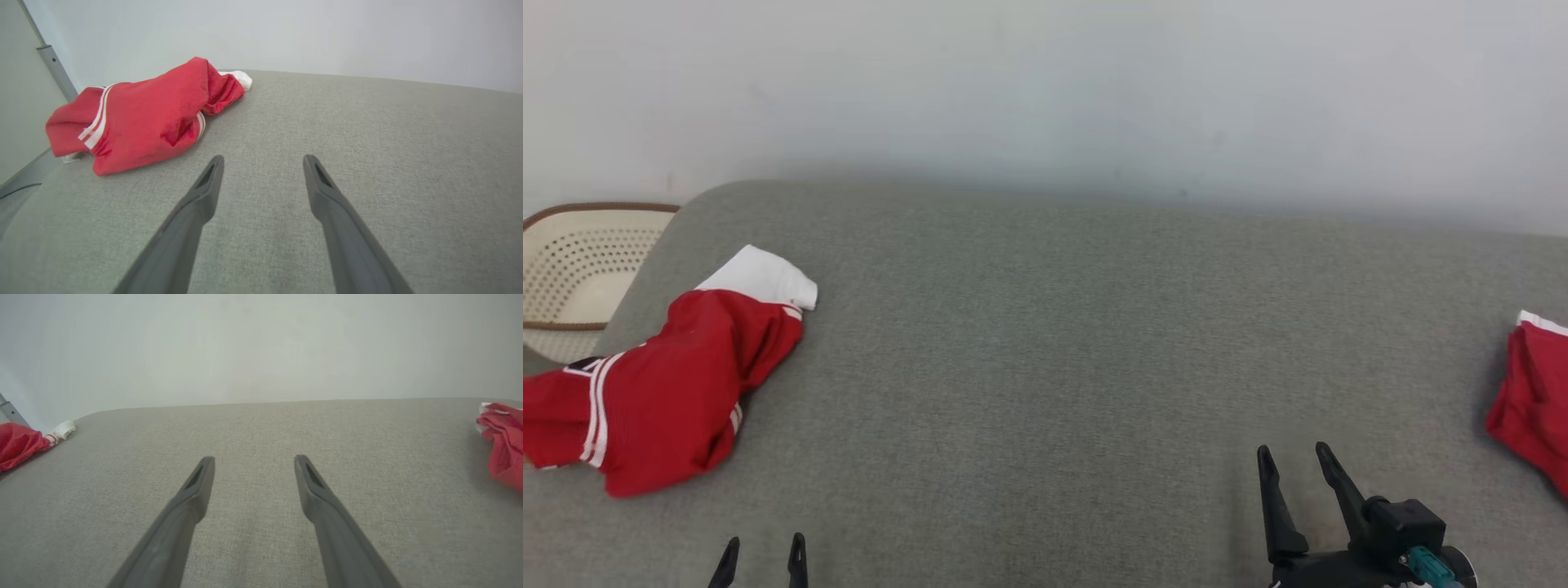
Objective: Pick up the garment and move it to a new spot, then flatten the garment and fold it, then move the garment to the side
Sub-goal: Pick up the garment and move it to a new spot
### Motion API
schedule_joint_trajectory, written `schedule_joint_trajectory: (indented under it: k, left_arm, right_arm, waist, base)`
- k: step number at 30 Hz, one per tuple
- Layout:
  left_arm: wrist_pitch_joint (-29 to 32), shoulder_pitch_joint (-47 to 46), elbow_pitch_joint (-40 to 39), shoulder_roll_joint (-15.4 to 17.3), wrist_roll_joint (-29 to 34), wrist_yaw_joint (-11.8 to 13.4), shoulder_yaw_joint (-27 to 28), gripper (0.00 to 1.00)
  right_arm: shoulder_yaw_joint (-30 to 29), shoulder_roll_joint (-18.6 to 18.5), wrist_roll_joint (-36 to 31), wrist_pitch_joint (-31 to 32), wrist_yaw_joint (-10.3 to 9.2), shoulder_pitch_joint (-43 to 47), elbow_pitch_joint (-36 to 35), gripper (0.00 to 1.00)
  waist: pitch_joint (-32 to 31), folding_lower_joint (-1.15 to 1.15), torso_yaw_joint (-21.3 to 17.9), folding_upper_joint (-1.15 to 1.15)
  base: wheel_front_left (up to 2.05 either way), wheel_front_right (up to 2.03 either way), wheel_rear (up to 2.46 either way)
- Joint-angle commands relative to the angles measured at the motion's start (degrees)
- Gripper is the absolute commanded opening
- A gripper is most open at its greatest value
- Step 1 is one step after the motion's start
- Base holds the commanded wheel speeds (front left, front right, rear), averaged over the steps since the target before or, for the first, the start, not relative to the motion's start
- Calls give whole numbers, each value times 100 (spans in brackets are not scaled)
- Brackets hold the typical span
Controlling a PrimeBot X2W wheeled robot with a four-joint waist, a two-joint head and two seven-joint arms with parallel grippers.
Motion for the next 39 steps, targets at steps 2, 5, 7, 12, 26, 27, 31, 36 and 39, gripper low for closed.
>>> schedule_joint_trajectory:
  k: [2, 5, 7, 12, 26, 27, 31, 36, 39]
  left_arm:
    - [-5, -62, 31, 22, 19, 15, 54, 100]
    - [-5, -87, 43, 34, -17, 24, 127, 100]
    - [-4, -66, 56, 24, -56, 29, 160, 100]
    - [-4, -2, 13, 2, -110, 61, 242, 100]
    - [-4, -33, 116, -31, -334, -95, 444, 100]
    - [-4, -86, 134, -30, -386, -128, 492, 100]
    - [-4, -379, 242, -31, -522, -309, 691, 100]
    - [-4, -877, 490, 56, -553, -558, 879, 100]
    - [-4, -1579, 887, 283, -642, -756, 915, 100]
  right_arm:
    - [34, 15, 23, -5, -1, 1, -16, 100]
    - [95, 15, 8, -6, -1, -62, 9, 100]
    - [110, 0, -5, -5, -1, -101, 46, 100]
    - [172, -33, -29, -6, -1, -169, 66, 100]
    - [357, -143, 14, -5, -1, -163, 142, 100]
    - [354, -144, 34, -6, -1, -182, 157, 100]
    - [421, -220, -32, -6, -1, -344, 76, 100]
    - [398, -337, -100, -6, -1, -449, -75, 100]
    - [476, -445, -154, -5, -1, -662, -256, 100]
  waist:
    - [122, 0, 485, 0]
    - [208, 0, 794, 0]
    - [252, 0, 990, 0]
    - [356, 0, 1408, 0]
    - [459, 0, 1789, 0]
    - [495, 0, 1762, 0]
    - [731, 0, 1597, 0]
    - [1028, 0, 1417, 0]
    - [1424, 0, 1212, 0]
  base:
    - [0, 0, 0]
    - [0, 0, 0]
    - [0, 0, 0]
    - [0, 0, 0]
    - [0, 0, 0]
    - [0, 0, 0]
    - [0, 0, 0]
    - [0, 0, 0]
    - [0, 0, 0]
